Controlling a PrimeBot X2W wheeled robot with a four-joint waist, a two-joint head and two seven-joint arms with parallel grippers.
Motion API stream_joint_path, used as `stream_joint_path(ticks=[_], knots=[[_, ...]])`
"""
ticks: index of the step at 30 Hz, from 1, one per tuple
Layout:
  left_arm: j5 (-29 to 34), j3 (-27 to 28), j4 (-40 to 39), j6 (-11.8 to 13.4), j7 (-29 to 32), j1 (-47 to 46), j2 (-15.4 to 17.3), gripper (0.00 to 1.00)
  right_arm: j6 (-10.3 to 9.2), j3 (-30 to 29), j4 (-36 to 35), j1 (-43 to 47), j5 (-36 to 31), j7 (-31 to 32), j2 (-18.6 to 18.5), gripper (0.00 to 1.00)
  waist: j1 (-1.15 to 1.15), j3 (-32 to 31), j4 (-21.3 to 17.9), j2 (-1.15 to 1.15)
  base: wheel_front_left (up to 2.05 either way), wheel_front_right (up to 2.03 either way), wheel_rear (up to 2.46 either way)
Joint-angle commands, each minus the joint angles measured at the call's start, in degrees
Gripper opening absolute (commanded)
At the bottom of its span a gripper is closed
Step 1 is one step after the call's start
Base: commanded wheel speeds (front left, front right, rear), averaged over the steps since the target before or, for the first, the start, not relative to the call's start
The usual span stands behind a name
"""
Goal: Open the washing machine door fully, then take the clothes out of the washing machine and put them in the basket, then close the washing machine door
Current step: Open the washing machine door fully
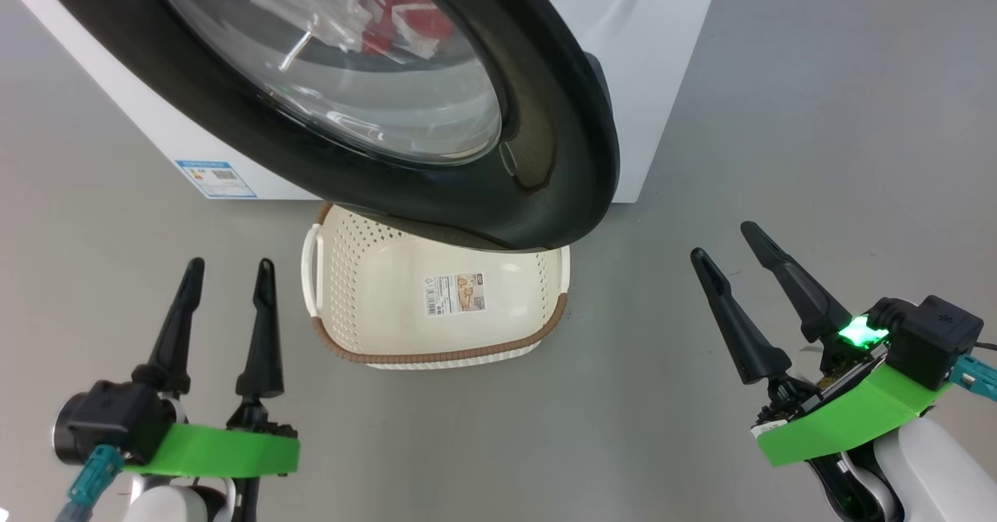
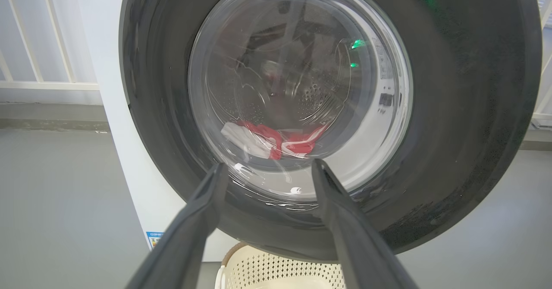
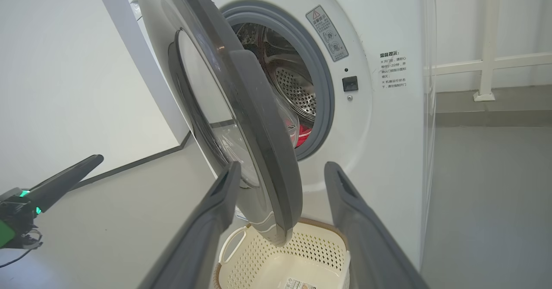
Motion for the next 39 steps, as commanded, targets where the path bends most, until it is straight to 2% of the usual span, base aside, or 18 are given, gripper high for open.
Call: stream_joint_path(ticks=[1, 11, 12, 13, 15, 16, 21, 27, 33, 39], knots=[[0.56, 1.55, -1.45, -0.14, -0.46, 0.13, 1.11, 1.00, 0.09, 1.25, -1.10, -0.21, 0.31, -0.68, -0.81, 1.00, 0.00, 0.01, 0.01, 0.00, 0.00, 0.00, 0.00], [0.42, 1.25, -1.39, -0.15, -0.46, -0.13, 1.11, 1.00, 0.09, 1.88, -0.08, -2.87, 1.53, -0.68, -2.79, 0.98, 0.00, 0.06, 0.32, 0.00, 0.00, 0.00, 0.00], [0.41, 1.24, -1.42, -0.15, -0.46, -0.12, 1.11, 1.00, 0.09, 1.99, -0.02, -3.24, 1.73, -0.68, -3.00, 0.87, 0.00, 0.10, 0.36, 0.00, 0.00, 0.00, 0.00], [0.40, 1.25, -1.46, -0.15, -0.46, -0.13, 1.11, 1.00, 0.09, 2.06, -0.05, -3.69, 2.01, -0.68, -3.16, 0.55, 0.00, 0.17, 0.40, 0.00, 0.00, 0.00, 0.00], [0.39, 1.26, -1.49, -0.15, -0.46, -0.20, 1.11, 1.00, 0.09, 2.20, -0.04, -4.70, 2.77, -0.68, -3.50, 0.31, 0.00, 0.34, 0.48, 0.00, 0.00, 0.00, 0.00], [0.38, 1.26, -1.51, -0.15, -0.46, -0.26, 1.11, 1.00, 0.09, 2.33, -0.09, -5.24, 3.61, -0.68, -3.54, 0.02, 0.00, 0.43, 0.51, 0.00, 0.00, 0.00, 0.00], [0.37, 1.22, -1.53, -0.16, -0.46, -0.48, 1.11, 1.00, 0.09, 2.29, 0.10, -9.01, 11.95, -0.68, -4.19, 0.00, 0.00, 0.72, 0.58, 0.00, 0.00, 0.00, 0.00], [0.43, 1.26, -1.56, -0.16, -0.46, -0.41, 1.11, 1.00, 0.09, 4.58, 2.87, -15.55, 23.37, 0.09, -8.76, 0.00, 0.00, 0.87, 0.72, 0.00, 0.00, 0.00, 0.00], [0.50, 0.91, -1.74, -0.16, -0.46, -0.91, 1.11, 1.00, 0.09, 5.94, 7.40, -23.96, 38.73, 7.00, -11.67, 0.00, 0.00, 1.64, 1.15, 0.00, 0.00, 0.00, 0.00], [0.19, 0.55, -1.92, -0.16, -0.46, -1.32, 1.11, 1.00, 0.09, 7.03, 11.83, -29.57, 48.74, 14.19, -11.26, 0.00, 0.00, 2.58, 1.72, 0.00, 0.00, 0.00, 0.00]])
